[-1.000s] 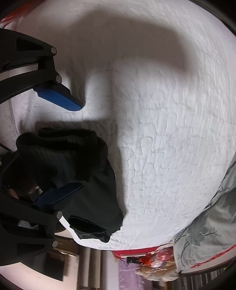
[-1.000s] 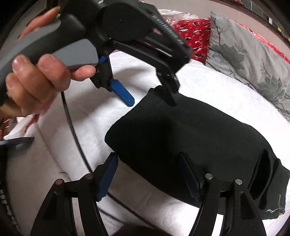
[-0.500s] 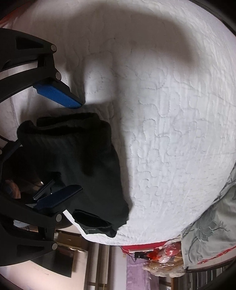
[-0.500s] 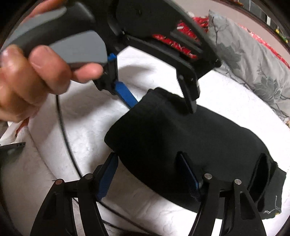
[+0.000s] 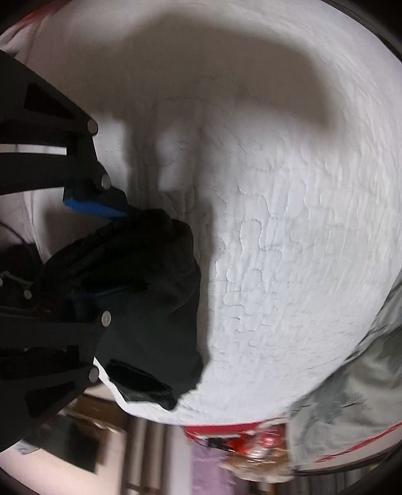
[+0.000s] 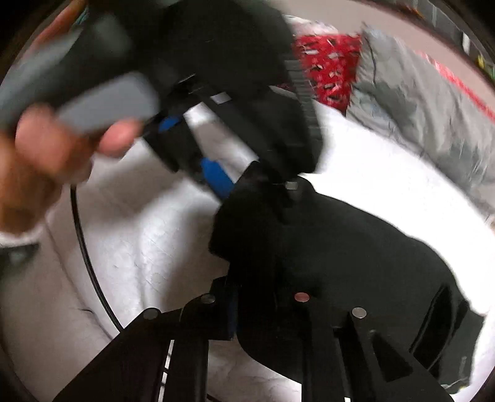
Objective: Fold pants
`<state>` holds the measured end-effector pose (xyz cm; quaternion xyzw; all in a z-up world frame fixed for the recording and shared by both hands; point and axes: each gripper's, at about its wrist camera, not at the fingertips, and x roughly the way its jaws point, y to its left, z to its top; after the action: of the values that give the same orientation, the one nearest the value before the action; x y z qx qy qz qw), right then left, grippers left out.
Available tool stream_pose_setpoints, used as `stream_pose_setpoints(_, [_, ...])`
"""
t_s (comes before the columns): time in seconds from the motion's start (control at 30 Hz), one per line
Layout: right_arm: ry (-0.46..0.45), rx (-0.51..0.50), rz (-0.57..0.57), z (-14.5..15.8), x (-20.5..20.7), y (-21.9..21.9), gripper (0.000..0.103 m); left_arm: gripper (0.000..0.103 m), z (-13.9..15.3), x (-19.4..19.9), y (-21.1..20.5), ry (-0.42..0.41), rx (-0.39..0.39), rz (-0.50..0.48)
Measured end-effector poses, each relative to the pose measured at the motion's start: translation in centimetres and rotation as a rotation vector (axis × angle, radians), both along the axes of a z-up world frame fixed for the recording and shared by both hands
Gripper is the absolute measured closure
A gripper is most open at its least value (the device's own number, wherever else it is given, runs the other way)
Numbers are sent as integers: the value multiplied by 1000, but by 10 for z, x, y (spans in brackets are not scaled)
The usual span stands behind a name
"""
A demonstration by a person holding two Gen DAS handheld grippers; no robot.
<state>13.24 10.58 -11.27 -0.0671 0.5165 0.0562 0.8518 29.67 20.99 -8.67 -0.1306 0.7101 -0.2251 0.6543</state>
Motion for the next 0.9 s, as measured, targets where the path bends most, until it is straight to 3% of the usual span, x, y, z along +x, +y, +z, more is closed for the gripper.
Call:
stream_pose_setpoints(0.23, [1,189,-70,23,-12,-26,89,74,14,-26,10,33,-103,159])
stream_pose_setpoints(0.47, [-40,273,-86,51,-22,-51,89,74,50,-44,-1,7,-84,177])
stream_pose_setpoints(0.73, [-73,419,-189,76,-47,-118,88,74,101,-58,-89,-64,-40,68])
stream_pose_setpoints(0.9, [-64,557,-349,74,-77,-199,88,73,99,-72,-189,-69,28,-42])
